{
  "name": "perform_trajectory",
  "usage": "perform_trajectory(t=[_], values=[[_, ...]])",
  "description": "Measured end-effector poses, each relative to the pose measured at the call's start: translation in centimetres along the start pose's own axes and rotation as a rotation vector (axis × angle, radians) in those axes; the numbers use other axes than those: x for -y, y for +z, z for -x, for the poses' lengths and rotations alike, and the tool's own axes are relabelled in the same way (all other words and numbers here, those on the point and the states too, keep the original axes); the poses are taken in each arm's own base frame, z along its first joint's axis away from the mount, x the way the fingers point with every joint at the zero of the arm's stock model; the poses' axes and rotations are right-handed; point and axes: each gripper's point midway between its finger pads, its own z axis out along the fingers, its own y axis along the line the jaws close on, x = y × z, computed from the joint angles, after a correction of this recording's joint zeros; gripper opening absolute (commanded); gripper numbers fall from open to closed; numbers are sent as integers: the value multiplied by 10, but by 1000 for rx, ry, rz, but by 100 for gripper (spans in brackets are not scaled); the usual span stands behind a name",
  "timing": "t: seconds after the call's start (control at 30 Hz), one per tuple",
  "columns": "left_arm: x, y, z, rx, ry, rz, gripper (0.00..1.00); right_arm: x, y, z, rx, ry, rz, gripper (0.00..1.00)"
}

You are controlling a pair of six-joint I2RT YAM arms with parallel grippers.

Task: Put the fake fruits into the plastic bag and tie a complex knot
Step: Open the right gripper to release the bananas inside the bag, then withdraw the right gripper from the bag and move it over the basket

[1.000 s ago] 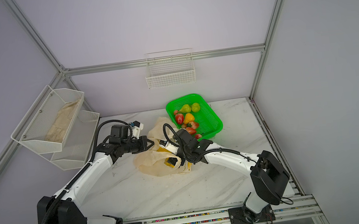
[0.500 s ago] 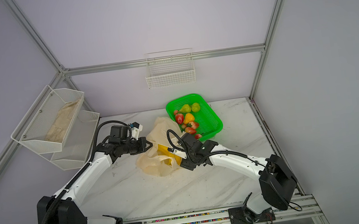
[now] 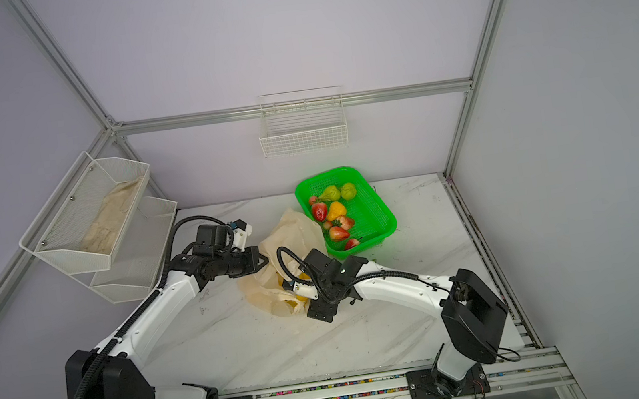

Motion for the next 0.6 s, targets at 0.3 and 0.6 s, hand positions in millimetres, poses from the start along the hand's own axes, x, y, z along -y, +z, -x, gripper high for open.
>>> perform_trajectory(t=[0.3,0.6], values=[[-26,-47,29,178,-19,125,0,-8,-11,2,22,62,43,92],[-39,-59,37,215,-52,138,0,-26,-2,-3,7,168,139,91]])
